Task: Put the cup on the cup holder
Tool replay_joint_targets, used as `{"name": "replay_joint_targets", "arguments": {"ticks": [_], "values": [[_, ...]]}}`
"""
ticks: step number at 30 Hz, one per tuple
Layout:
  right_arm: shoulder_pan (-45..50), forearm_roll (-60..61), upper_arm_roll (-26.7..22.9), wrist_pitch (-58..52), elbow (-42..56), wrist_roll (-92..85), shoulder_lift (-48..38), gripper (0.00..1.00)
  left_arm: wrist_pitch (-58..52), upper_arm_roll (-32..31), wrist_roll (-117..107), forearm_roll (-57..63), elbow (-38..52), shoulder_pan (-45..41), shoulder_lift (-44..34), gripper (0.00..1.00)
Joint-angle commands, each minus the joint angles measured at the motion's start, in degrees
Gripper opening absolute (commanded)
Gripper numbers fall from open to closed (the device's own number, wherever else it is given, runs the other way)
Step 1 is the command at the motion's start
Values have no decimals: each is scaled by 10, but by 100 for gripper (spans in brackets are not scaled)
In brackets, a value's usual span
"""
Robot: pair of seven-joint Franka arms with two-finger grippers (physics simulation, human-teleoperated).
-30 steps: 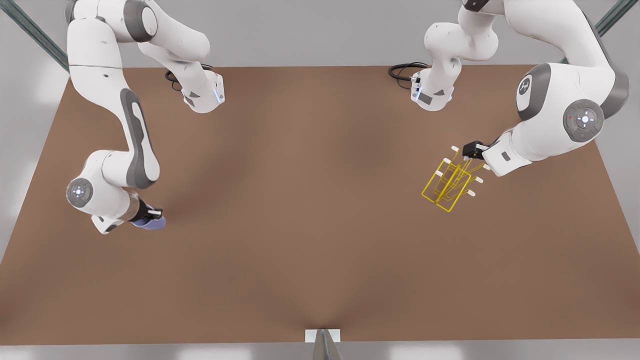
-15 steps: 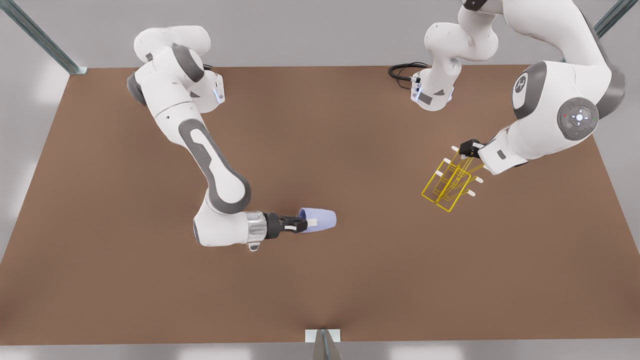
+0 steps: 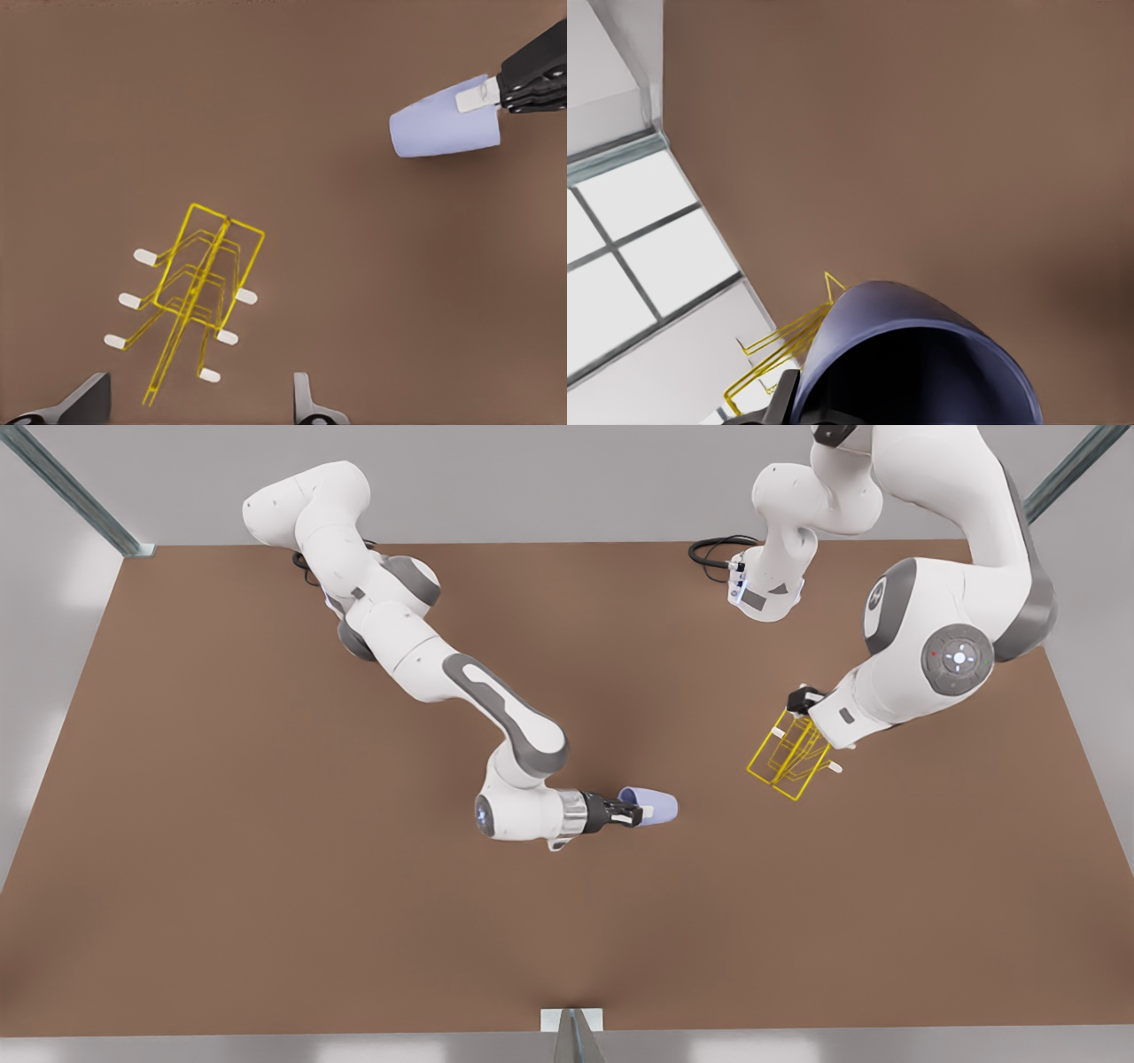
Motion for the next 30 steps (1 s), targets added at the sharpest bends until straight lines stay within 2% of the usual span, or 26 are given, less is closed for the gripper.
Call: {"name": "replay_joint_targets", "arguments": {"ticks": [1,2,3,4,5,8,13,14,16,17,18,19,20,21,22,23,24,25,26,27,29,30], "values": [[-1,-57,1,-8,-4,214,0,21,14,0,-81,6,0,1,0,100],[-3,-58,1,-12,-4,220,0,21,14,0,-95,6,0,0,2,100],[-3,-58,1,-14,-4,220,0,45,14,0,-109,6,0,-1,2,100],[-4,-60,-1,-25,-4,224,-1,86,14,0,-123,6,0,-4,5,100],[-5,-83,0,-28,-4,224,0,100,14,0,-143,6,0,-10,4,100],[-8,-86,0,-29,-7,223,0,100,14,0,-310,5,-3,-46,14,100],[-36,-191,-2,-78,-18,216,-17,100,18,0,-353,6,-3,-58,35,100],[-41,-192,-4,-110,-18,209,-22,100,23,0,-436,4,-5,-70,44,100],[-54,-211,-5,-160,-18,206,-38,100,135,0,-799,-2,-33,-123,86,100],[-70,-213,-15,-200,-24,204,-67,100,153,-1,-875,-5,-30,-127,105,100],[-88,-216,-53,-266,-40,196,-110,100,173,-1,-910,-22,-30,-135,113,100],[-94,-228,-117,-321,-71,192,-167,100,198,0,-998,-17,-30,-135,121,100],[-121,-230,-164,-323,-198,106,-264,100,223,0,-1099,-19,-30,-135,133,100],[-166,-239,-187,-291,-344,-5,-371,100,226,0,-1162,-22,-18,-134,157,100],[-181,-314,-213,-271,-435,-120,-456,100,226,0,-1275,-26,19,-134,190,100],[-194,-372,-239,-260,-482,-217,-523,100,260,0,-1400,-25,39,-133,213,100],[-192,-378,-293,-258,-523,-321,-582,100,269,0,-1465,-27,41,-133,218,100],[-186,-375,-341,-266,-572,-376,-649,100,268,0,-1559,-27,97,-135,261,100],[-191,-377,-352,-273,-583,-389,-681,100,288,0,-1619,-32,106,-141,270,100],[-197,-377,-351,-285,-556,-406,-666,100,350,0,-1683,-49,98,-141,268,100],[-194,-376,-350,-310,-556,-399,-670,100,449,-38,-1741,-51,55,-134,261,100],[-191,-379,-346,-294,-557,-394,-669,100,449,-38,-1813,-52,55,-134,260,100]]}}
